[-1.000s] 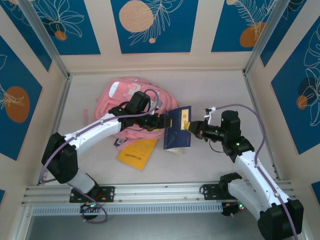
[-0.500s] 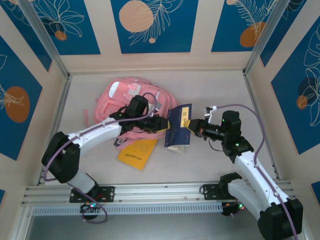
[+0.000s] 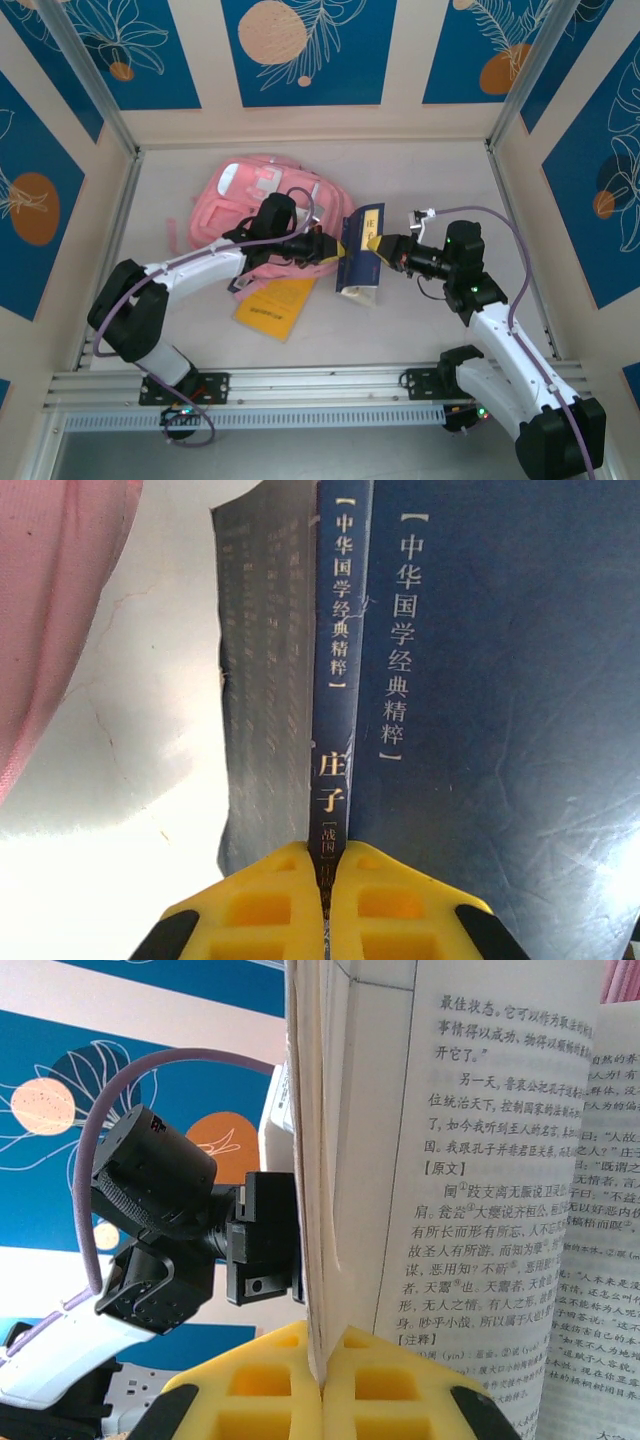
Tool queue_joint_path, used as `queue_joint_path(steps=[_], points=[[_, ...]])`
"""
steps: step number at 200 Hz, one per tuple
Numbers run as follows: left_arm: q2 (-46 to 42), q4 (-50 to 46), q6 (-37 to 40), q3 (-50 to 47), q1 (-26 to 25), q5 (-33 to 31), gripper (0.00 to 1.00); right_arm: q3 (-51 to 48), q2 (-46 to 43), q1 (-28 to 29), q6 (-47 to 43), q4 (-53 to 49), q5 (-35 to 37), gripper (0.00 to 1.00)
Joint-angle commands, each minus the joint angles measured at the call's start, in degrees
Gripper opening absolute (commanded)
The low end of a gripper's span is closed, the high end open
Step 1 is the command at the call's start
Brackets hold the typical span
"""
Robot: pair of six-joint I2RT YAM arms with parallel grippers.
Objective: Pack the student bag
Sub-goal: Pass the book.
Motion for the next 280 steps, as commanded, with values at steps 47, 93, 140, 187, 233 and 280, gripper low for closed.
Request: queue_joint_path(steps=[47,93,140,187,233,280], points=[[-5.13,-4.68,6.36,0.84,1.64,-1.22,0.00,-3.80,0.28,-0.92,-3.05,-3.52,1.90,0.11],[-5.27,-10.35,10.60,-1.10,2.04,-5.67,0.00,-8.55,3.57,-0.53,-3.32,-1.01,3.33,0.27],[-4.63,-15.08,14.51,-1.60,2.11,-10.21,0.00,-9.40,9.73,-0.44,-8.33,-5.87,7.93,0.61],[-3.65,-15.55,15.40,-2.23,2.09,-11.53,0.00,-6.69,23.59,1.23,-10.26,-2.72,9.27,0.58],[-2.10,-14.83,15.50,-2.04,2.10,-9.91,0.05,-2.21,36.65,3.78,-10.13,6.09,4.50,0.45],[0.26,-12.80,14.50,-1.60,1.95,-7.08,0.28,0.55,38.42,6.89,-12.01,5.31,5.40,0.38]])
